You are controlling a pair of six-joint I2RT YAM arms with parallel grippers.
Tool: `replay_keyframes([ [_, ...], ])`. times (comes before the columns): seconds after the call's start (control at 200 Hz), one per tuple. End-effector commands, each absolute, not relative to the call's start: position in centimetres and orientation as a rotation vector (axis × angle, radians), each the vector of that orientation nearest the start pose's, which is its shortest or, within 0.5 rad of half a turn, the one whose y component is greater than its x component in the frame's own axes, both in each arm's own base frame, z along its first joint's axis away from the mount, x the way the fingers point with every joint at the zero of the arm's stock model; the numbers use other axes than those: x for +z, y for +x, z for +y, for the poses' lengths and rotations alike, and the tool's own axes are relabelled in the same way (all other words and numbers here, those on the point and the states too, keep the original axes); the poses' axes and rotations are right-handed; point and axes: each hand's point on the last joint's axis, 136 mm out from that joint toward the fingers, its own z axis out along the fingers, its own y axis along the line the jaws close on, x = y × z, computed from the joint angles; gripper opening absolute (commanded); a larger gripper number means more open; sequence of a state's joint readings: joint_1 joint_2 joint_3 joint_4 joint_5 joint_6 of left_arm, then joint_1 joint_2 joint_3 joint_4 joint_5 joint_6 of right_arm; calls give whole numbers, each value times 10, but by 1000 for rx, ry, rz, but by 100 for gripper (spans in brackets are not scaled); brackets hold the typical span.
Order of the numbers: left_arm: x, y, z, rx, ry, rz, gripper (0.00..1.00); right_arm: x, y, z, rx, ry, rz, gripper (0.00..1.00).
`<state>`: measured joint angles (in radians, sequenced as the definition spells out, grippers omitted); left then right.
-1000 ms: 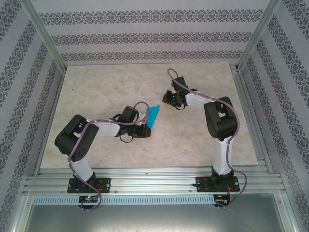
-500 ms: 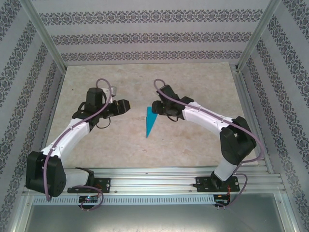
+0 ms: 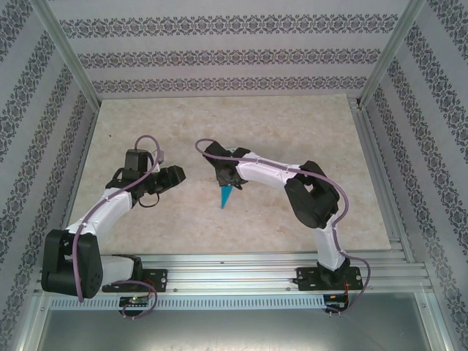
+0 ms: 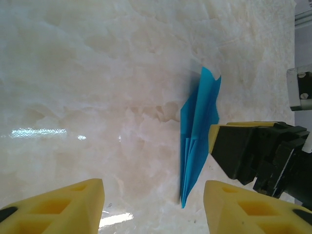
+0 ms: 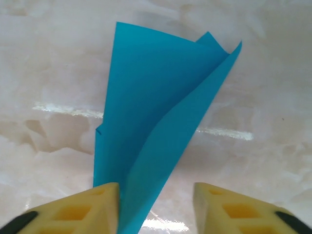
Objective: Fold a paper plane with a square sheet of paper (fold left side to right side)
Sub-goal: Pick up the paper plane at the center of the table.
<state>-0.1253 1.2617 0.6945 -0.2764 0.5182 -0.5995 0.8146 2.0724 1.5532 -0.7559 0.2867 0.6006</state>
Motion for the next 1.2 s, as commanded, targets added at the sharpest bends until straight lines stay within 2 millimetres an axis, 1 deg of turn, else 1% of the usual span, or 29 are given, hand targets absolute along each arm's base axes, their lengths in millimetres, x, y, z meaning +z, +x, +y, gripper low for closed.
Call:
replay_keyframes([
  [0.0, 110, 314, -134, -1014, -295, 2481, 55, 54, 351, 280, -58, -185, 2713, 33],
  [0.09, 108, 322, -148, -1090, -265, 2485, 52, 54, 347, 271, 11, -145, 2718, 31],
  [0.17, 108, 332, -166, -1146, -217, 2495, 50, 52, 344, 261, 39, -117, 2722, 31],
  [0.215, 108, 338, -178, -1175, -184, 2503, 49, 50, 343, 260, 74, -105, 2723, 31],
  [0.24, 106, 342, -184, -1187, -171, 2509, 47, 49, 342, 259, 91, -97, 2726, 31],
  [0.265, 109, 349, -190, -1202, -160, 2502, 45, 48, 342, 258, 105, -88, 2729, 31],
  [0.295, 106, 354, -197, -1219, -156, 2507, 41, 48, 341, 257, 130, -80, 2729, 32],
  [0.385, 101, 370, -219, -1259, -126, 2513, 33, 51, 341, 256, 178, -56, 2718, 33],
  [0.485, 91, 381, -243, -1274, -72, 2545, 29, 54, 341, 257, 228, -33, 2718, 34],
  [0.525, 86, 385, -252, -1285, -50, 2558, 28, 58, 341, 259, 259, -25, 2713, 34],
  [0.579, 77, 391, -261, -1303, -37, 2575, 25, 69, 341, 263, 306, -3, 2693, 34],
  [0.659, 67, 401, -265, -1305, -47, 2590, 20, 89, 340, 268, 375, 45, 2648, 34],
  [0.719, 63, 408, -265, -1289, -46, 2591, 19, 104, 338, 272, 419, 74, 2614, 35],
  [0.779, 63, 413, -261, -1256, -49, 2584, 18, 113, 333, 278, 435, 80, 2604, 36],
  [0.859, 64, 418, -246, -1229, -99, 2563, 18, 116, 327, 288, 390, 56, 2615, 38],
  [0.904, 64, 419, -235, -1219, -142, 2548, 21, 116, 326, 295, 350, 30, 2618, 40],
  [1.004, 60, 417, -204, -1163, -228, 2534, 26, 109, 321, 311, 217, -53, 2648, 44],
  [1.039, 59, 414, -195, -1139, -247, 2531, 26, 102, 320, 317, 169, -82, 2664, 45],
  [1.044, 59, 414, -194, -1135, -250, 2531, 26, 107, 321, 319, 177, -83, 2658, 46],
  [1.049, 58, 413, -192, -1133, -253, 2532, 26, 106, 320, 320, 170, -87, 2661, 46],
  [1.129, 57, 406, -178, -1091, -276, 2525, 28, 93, 318, 331, 81, -140, 2691, 48],
  [1.194, 56, 398, -173, -1074, -276, 2528, 29, 86, 319, 331, 2, -156, 2708, 51],
])
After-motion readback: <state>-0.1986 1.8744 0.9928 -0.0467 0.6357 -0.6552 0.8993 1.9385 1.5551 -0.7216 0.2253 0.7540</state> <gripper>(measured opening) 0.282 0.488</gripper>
